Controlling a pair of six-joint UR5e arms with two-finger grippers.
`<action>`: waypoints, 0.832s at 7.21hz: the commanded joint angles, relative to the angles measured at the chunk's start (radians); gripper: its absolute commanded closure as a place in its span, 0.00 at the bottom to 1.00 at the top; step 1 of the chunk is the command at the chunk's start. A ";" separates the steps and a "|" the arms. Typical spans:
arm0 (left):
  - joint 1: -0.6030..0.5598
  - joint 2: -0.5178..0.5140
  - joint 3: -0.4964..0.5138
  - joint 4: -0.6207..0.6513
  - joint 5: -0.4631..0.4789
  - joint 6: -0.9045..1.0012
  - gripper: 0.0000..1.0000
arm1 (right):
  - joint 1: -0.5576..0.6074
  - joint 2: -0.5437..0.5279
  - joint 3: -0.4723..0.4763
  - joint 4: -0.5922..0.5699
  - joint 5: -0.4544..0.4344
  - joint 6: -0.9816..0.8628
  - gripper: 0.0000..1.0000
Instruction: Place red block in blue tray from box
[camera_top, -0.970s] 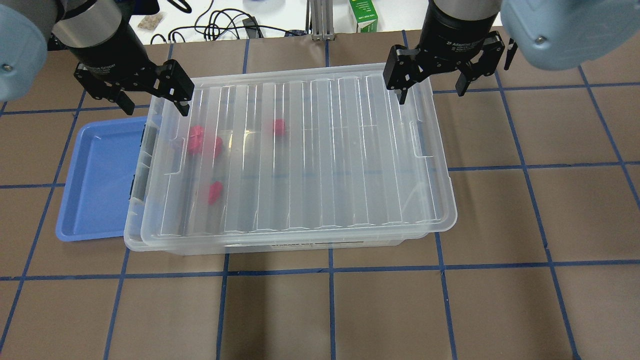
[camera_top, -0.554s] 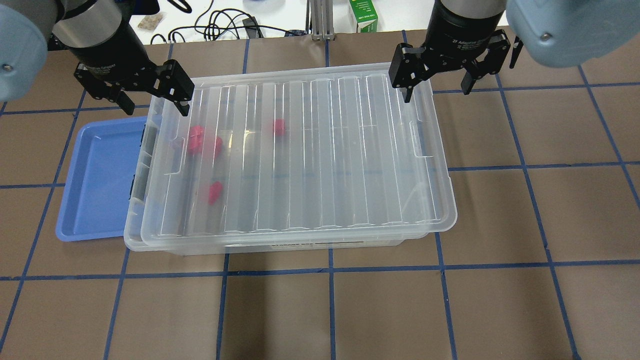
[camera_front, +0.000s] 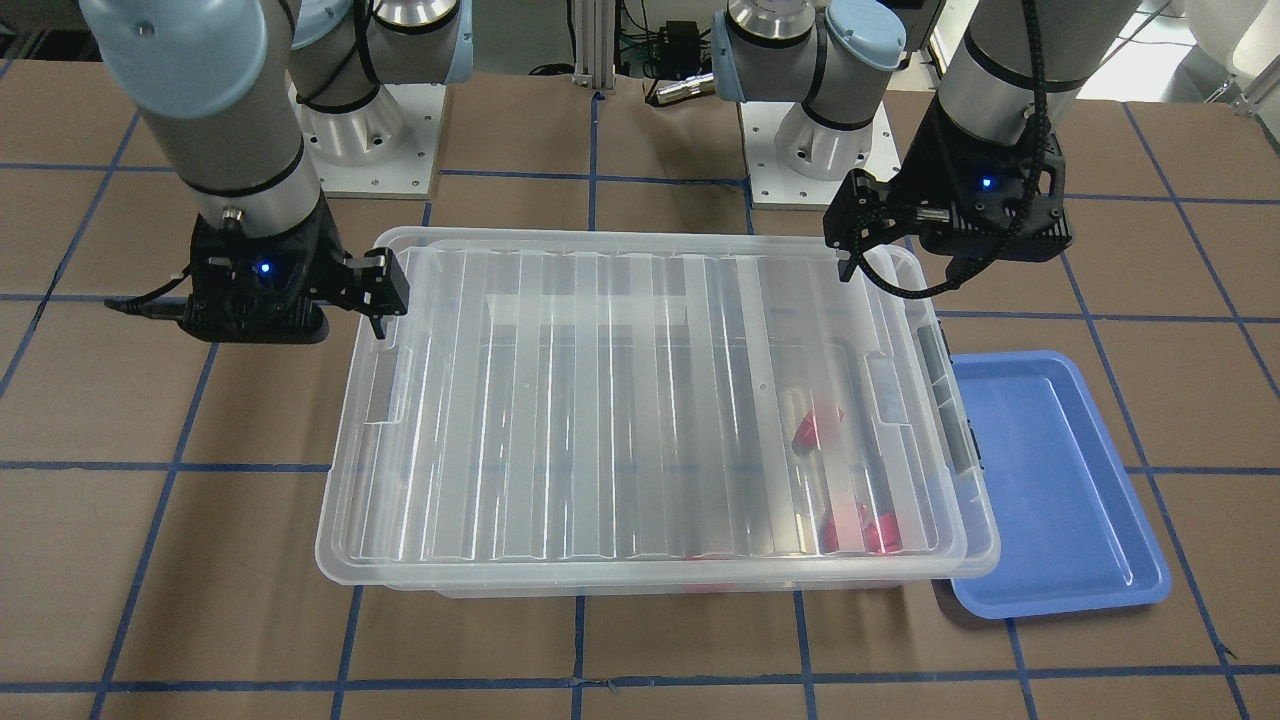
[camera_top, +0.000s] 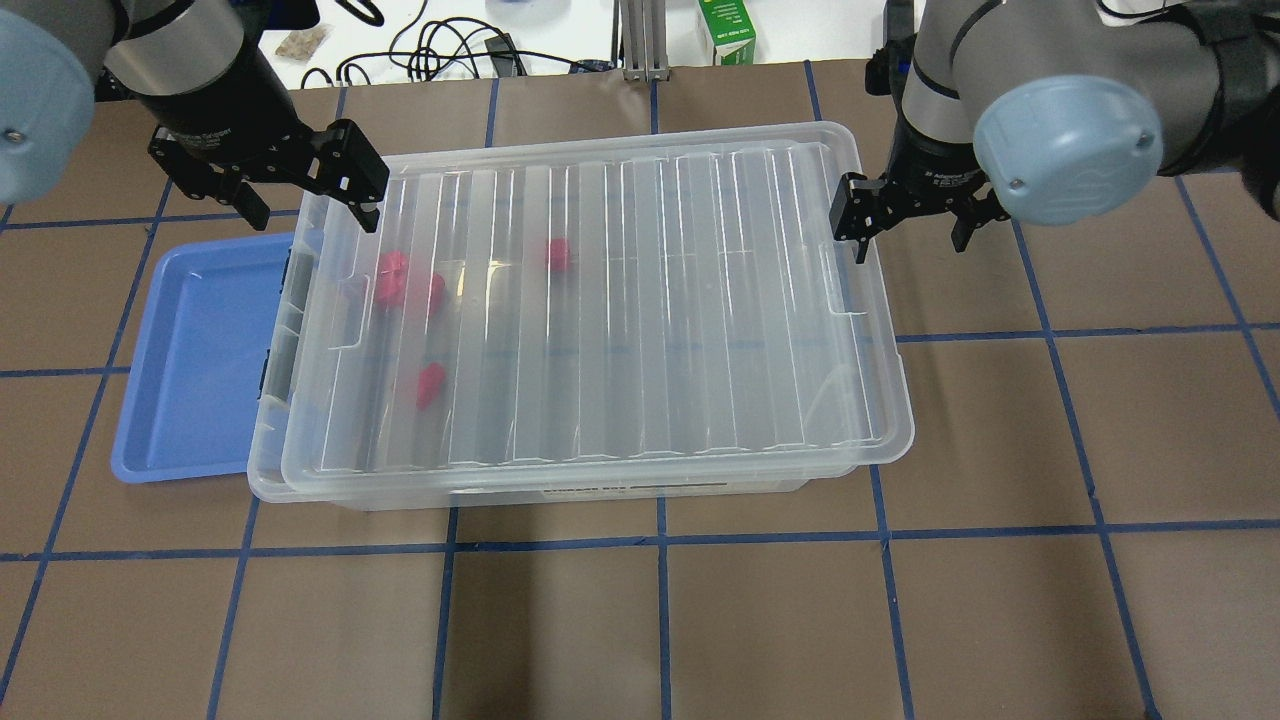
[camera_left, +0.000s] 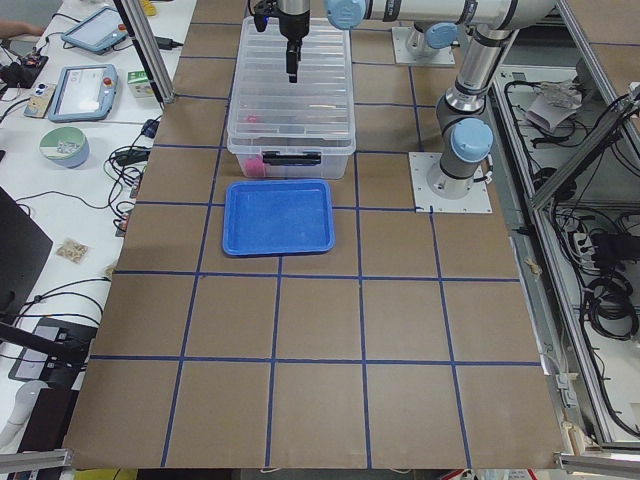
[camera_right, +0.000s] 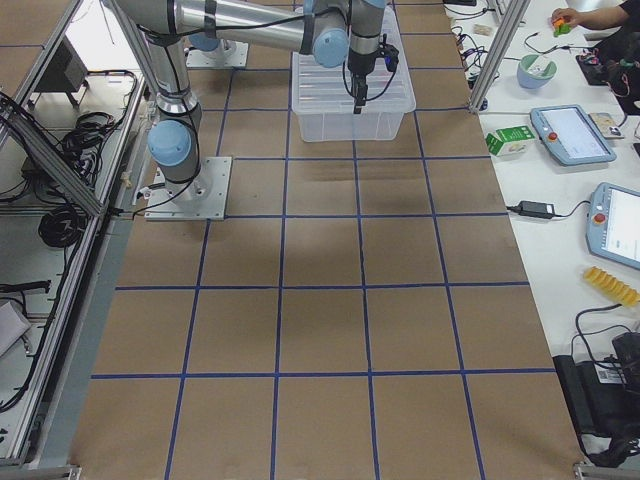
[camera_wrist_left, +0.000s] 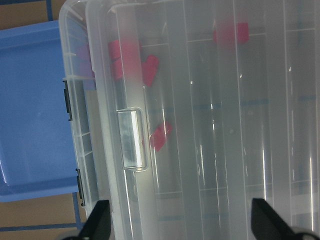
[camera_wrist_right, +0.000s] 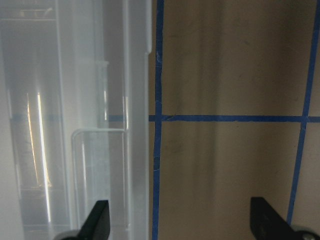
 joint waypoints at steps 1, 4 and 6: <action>0.000 0.000 0.000 0.000 0.000 -0.002 0.00 | -0.013 0.030 0.045 -0.054 0.007 -0.010 0.00; 0.000 0.000 0.000 0.000 0.000 -0.002 0.00 | -0.042 0.044 0.038 -0.092 -0.008 -0.078 0.00; 0.000 0.000 0.000 0.000 -0.001 -0.003 0.00 | -0.159 0.039 0.048 -0.101 -0.039 -0.193 0.00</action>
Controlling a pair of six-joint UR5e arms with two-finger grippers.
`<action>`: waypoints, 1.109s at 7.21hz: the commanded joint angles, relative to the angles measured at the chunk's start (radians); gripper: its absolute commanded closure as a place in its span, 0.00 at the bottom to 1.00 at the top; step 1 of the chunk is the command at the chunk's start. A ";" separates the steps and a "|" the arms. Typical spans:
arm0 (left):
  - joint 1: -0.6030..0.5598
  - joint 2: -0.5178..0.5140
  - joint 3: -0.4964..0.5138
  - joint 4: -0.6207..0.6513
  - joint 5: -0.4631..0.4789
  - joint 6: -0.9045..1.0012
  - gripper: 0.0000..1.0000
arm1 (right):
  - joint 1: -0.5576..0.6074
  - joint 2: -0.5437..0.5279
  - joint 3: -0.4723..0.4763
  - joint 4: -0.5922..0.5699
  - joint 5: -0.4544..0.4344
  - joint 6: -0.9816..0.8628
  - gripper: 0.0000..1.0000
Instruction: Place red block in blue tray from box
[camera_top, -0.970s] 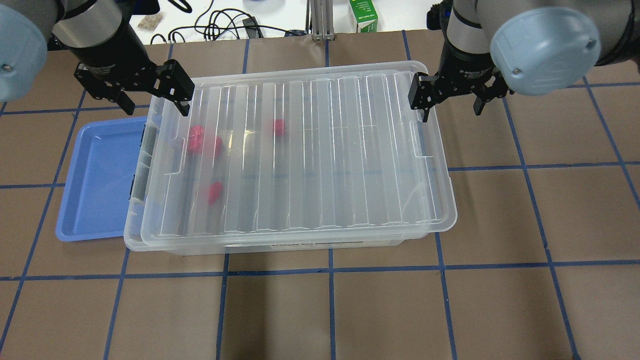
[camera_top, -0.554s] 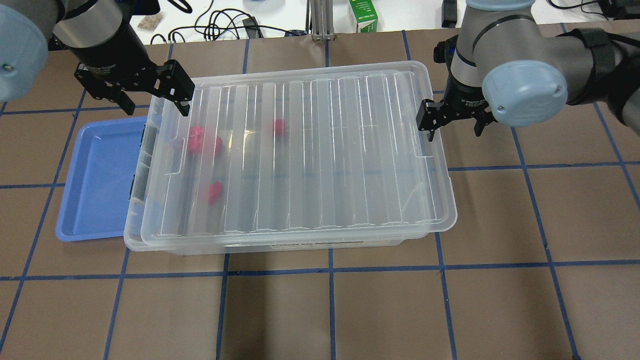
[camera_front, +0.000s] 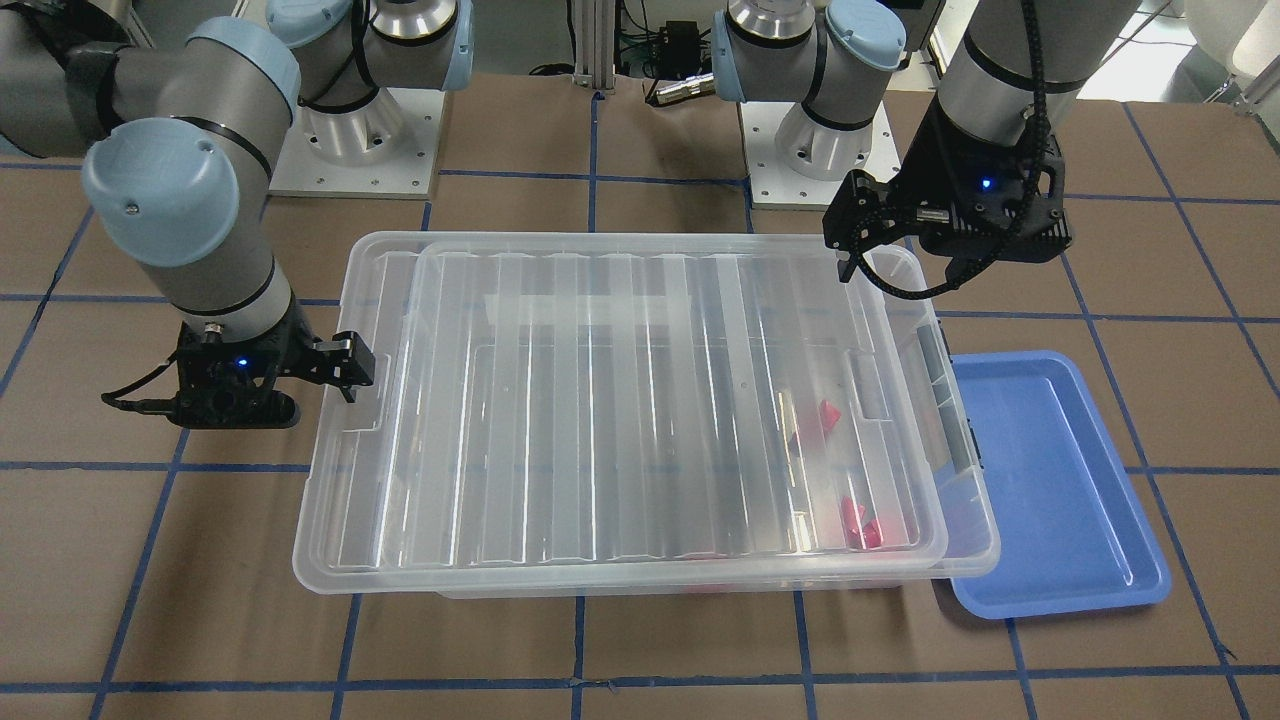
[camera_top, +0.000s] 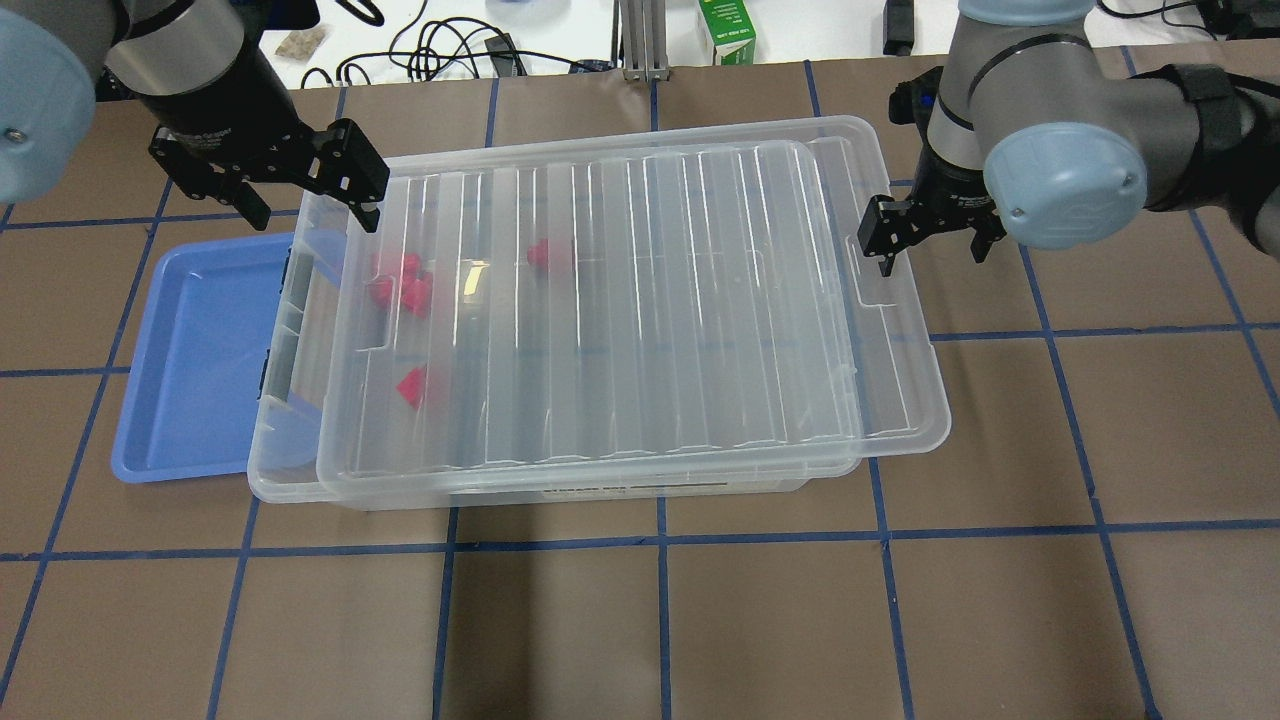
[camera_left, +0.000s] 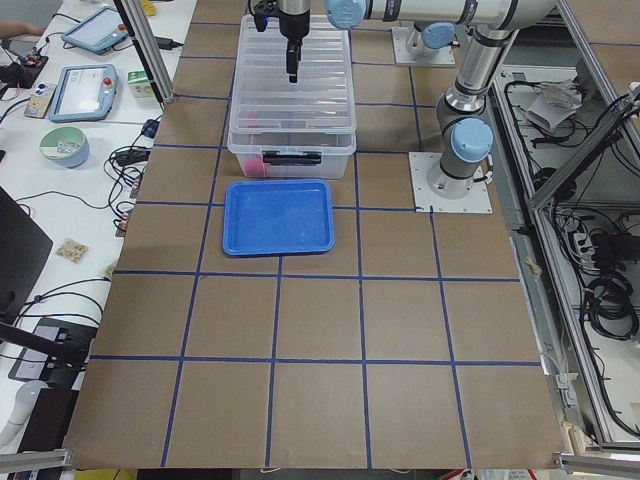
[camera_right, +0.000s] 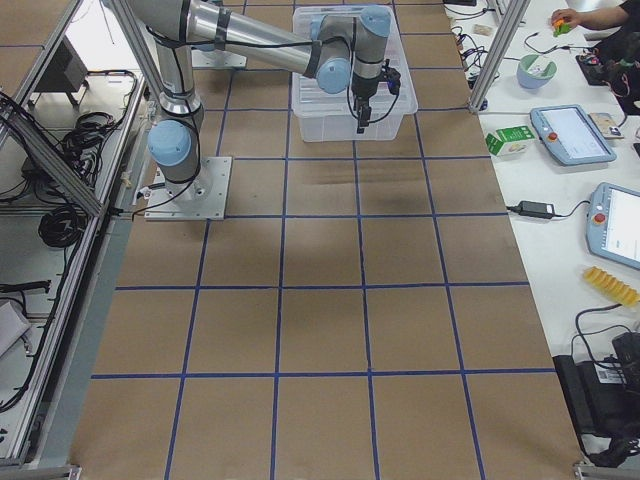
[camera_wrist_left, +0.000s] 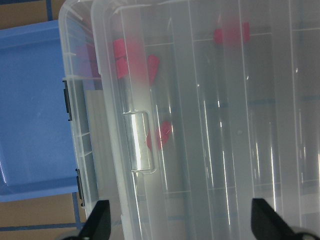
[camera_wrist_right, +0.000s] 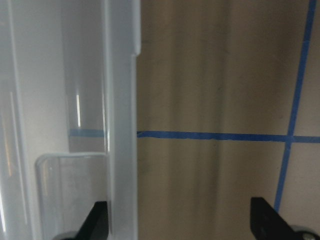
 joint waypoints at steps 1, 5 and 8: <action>0.000 -0.002 0.000 0.000 0.000 -0.001 0.00 | -0.125 -0.007 0.003 -0.001 -0.012 -0.108 0.00; 0.000 -0.002 0.000 0.000 0.000 -0.001 0.00 | -0.163 -0.030 -0.003 0.011 -0.073 -0.144 0.00; -0.002 -0.005 -0.003 -0.002 0.000 -0.007 0.00 | -0.193 -0.040 0.002 0.012 -0.069 -0.171 0.00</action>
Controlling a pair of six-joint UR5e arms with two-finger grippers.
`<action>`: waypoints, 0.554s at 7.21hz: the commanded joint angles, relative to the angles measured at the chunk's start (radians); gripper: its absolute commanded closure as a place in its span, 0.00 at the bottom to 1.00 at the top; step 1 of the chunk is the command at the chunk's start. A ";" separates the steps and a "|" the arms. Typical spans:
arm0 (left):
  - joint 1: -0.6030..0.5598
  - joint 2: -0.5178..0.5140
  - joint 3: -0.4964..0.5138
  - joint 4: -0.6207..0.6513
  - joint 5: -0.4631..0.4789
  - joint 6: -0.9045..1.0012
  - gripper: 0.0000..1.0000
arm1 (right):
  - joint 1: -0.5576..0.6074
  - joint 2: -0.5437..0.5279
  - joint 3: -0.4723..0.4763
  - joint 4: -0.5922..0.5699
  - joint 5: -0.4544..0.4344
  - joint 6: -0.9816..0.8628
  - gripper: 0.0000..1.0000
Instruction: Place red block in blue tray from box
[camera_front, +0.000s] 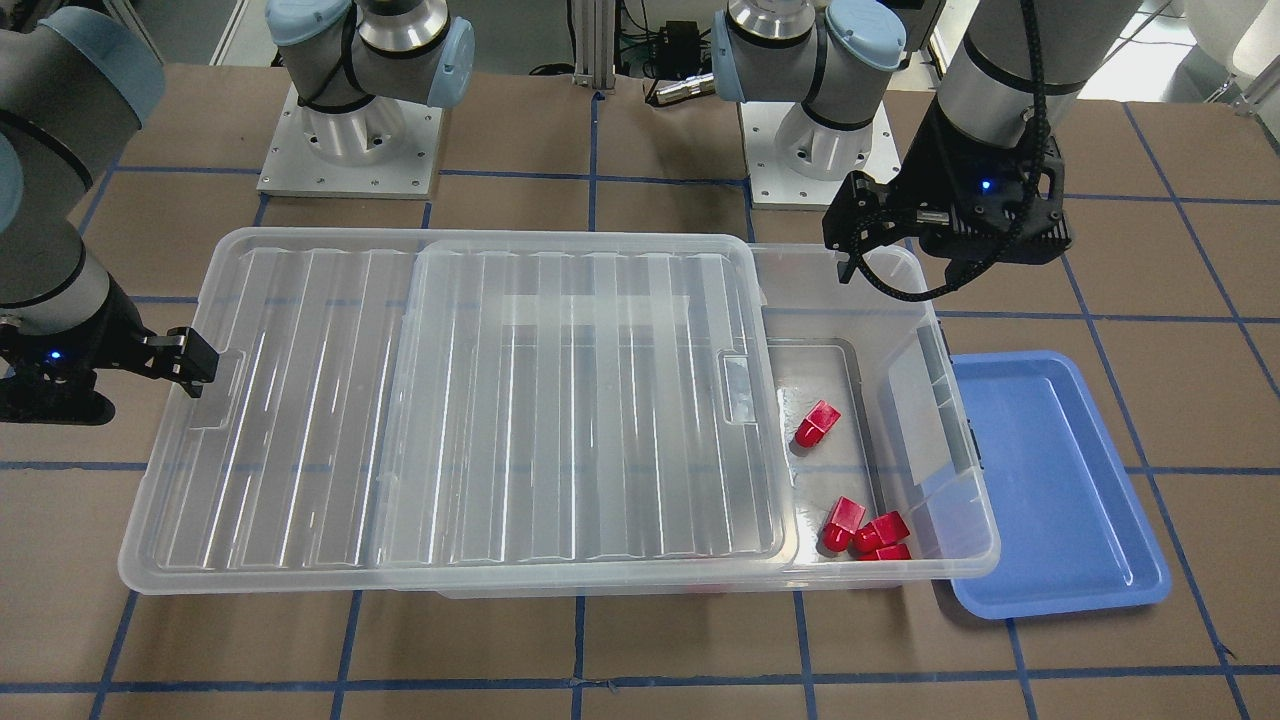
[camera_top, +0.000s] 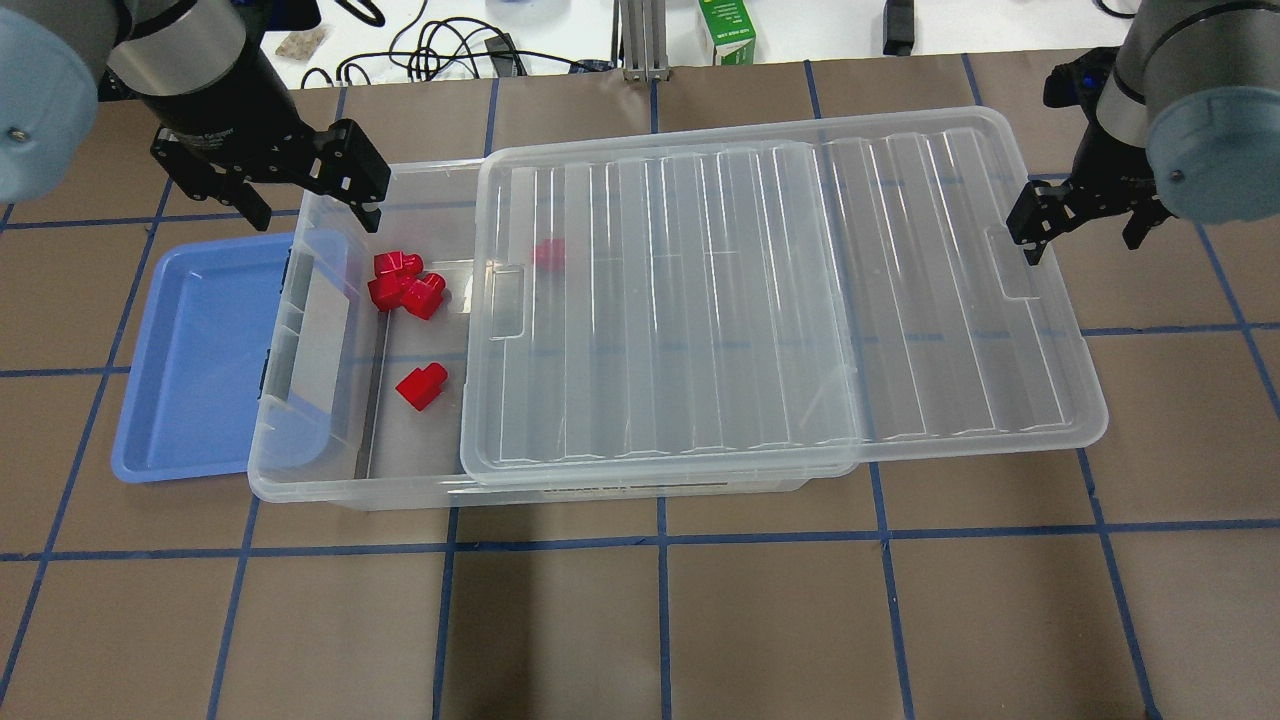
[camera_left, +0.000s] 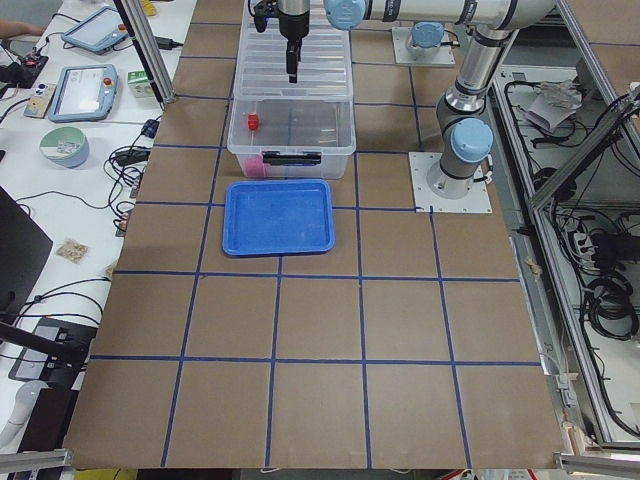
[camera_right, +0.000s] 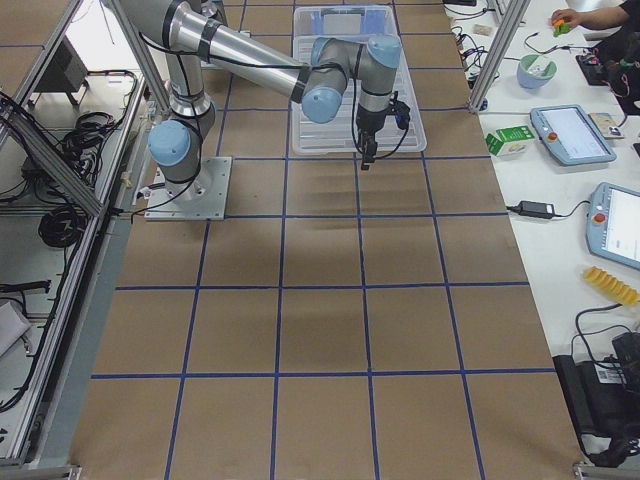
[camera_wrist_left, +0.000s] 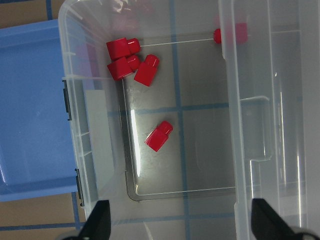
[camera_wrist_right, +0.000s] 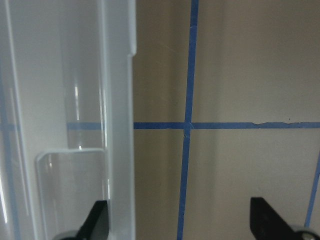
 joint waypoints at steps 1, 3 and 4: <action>-0.012 -0.005 -0.032 0.000 0.003 -0.003 0.00 | 0.004 -0.028 -0.015 0.035 0.008 0.011 0.00; -0.003 -0.049 -0.103 0.051 -0.002 0.016 0.00 | 0.106 -0.107 -0.107 0.147 0.071 0.085 0.00; 0.000 -0.066 -0.173 0.171 -0.002 0.075 0.00 | 0.218 -0.152 -0.170 0.227 0.091 0.148 0.00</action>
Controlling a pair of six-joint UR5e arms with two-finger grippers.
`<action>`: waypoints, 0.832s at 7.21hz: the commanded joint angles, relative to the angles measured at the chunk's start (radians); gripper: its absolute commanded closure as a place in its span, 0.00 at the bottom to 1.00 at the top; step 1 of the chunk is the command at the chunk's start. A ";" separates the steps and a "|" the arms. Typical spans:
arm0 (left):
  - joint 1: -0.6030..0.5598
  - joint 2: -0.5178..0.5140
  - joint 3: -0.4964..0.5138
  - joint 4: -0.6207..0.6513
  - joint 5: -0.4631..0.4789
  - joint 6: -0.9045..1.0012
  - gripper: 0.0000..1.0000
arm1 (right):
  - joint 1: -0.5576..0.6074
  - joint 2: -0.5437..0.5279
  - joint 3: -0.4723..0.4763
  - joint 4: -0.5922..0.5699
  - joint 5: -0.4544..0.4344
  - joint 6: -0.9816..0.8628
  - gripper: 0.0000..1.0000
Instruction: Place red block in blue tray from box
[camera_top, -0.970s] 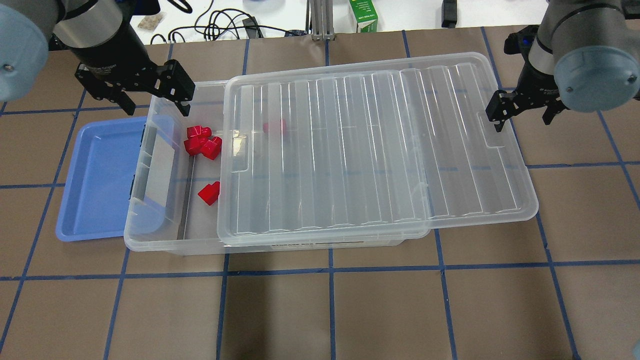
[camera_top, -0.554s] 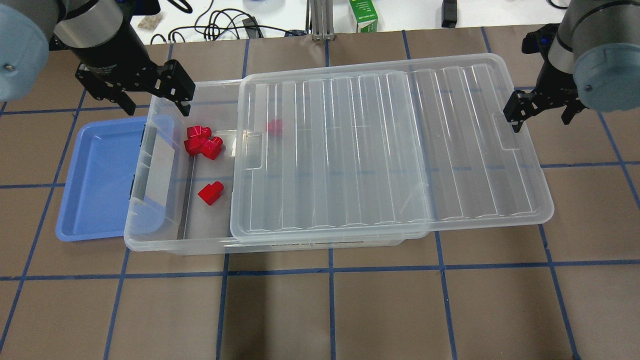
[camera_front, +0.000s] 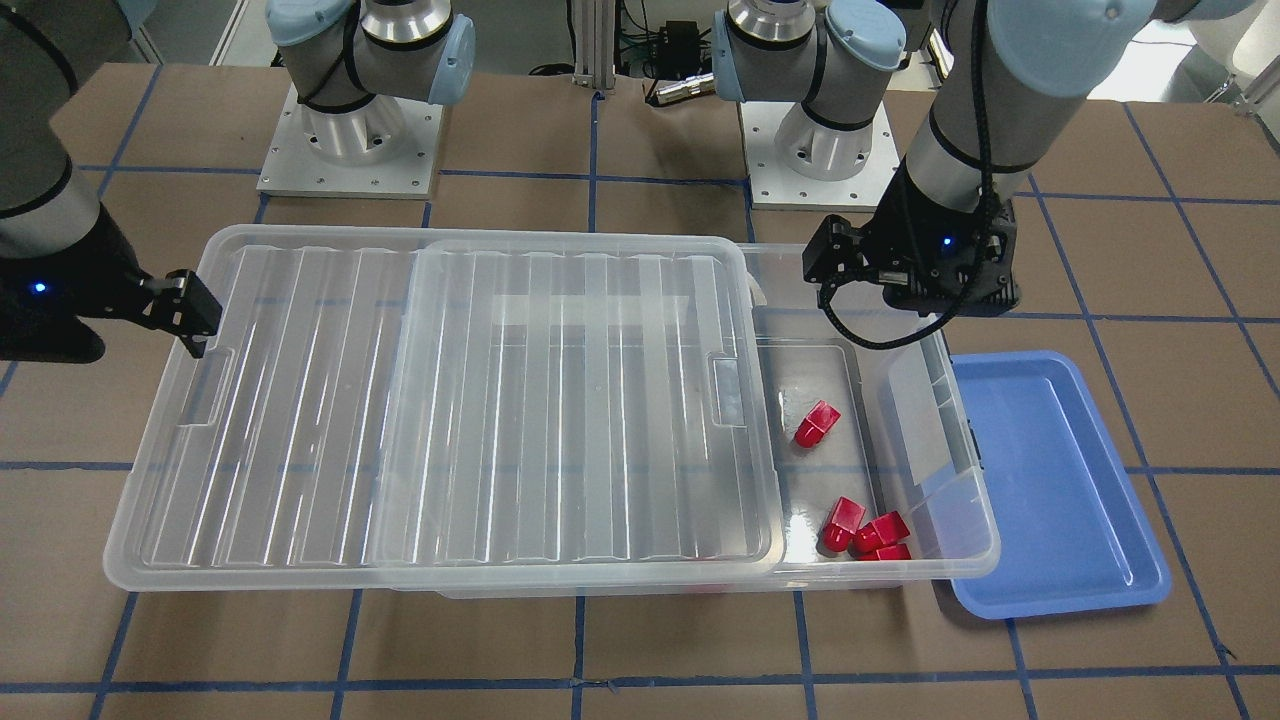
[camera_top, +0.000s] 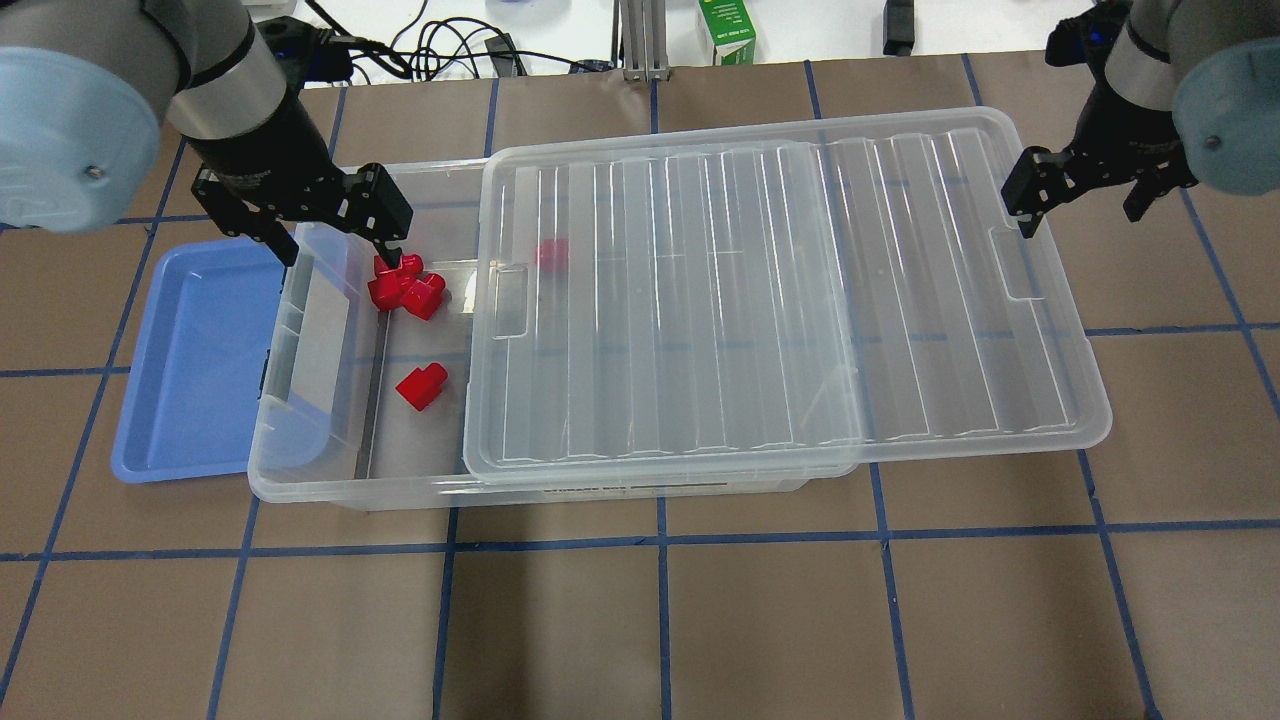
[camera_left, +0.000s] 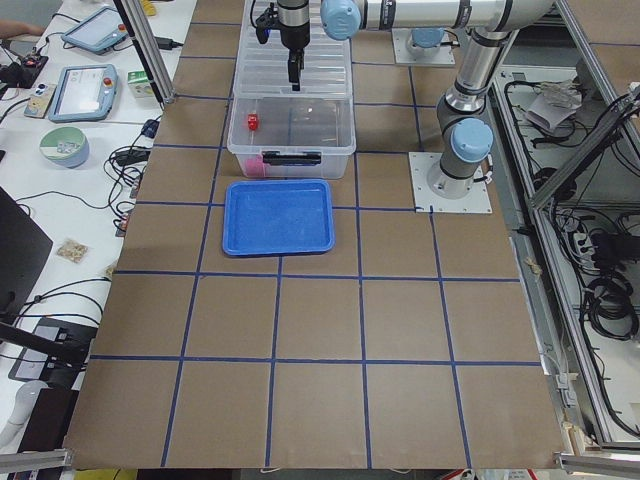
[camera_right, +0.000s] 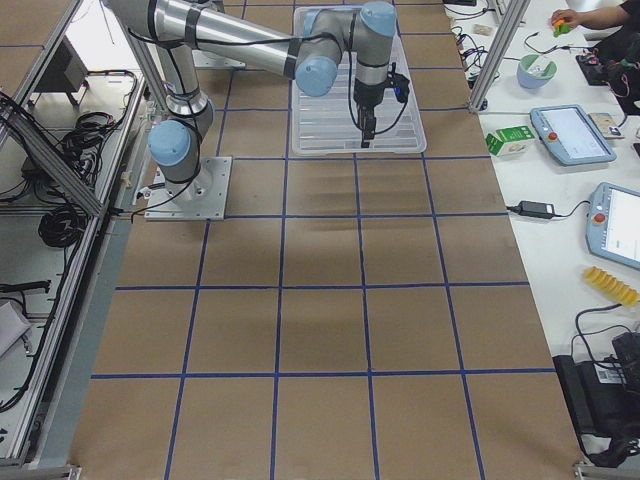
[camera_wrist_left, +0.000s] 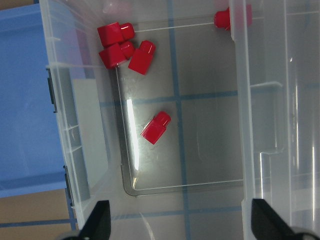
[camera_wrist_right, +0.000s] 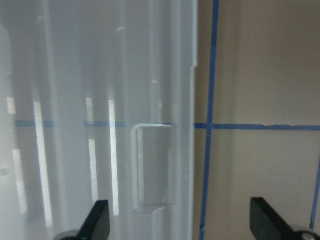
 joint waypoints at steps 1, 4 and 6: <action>0.013 -0.030 -0.155 0.152 -0.001 0.096 0.00 | 0.236 -0.094 -0.105 0.132 0.059 0.125 0.00; 0.013 -0.102 -0.317 0.418 -0.001 0.092 0.00 | 0.271 -0.098 -0.045 0.136 0.095 0.362 0.00; 0.025 -0.146 -0.346 0.427 0.000 0.089 0.00 | 0.266 -0.108 -0.118 0.250 0.092 0.346 0.00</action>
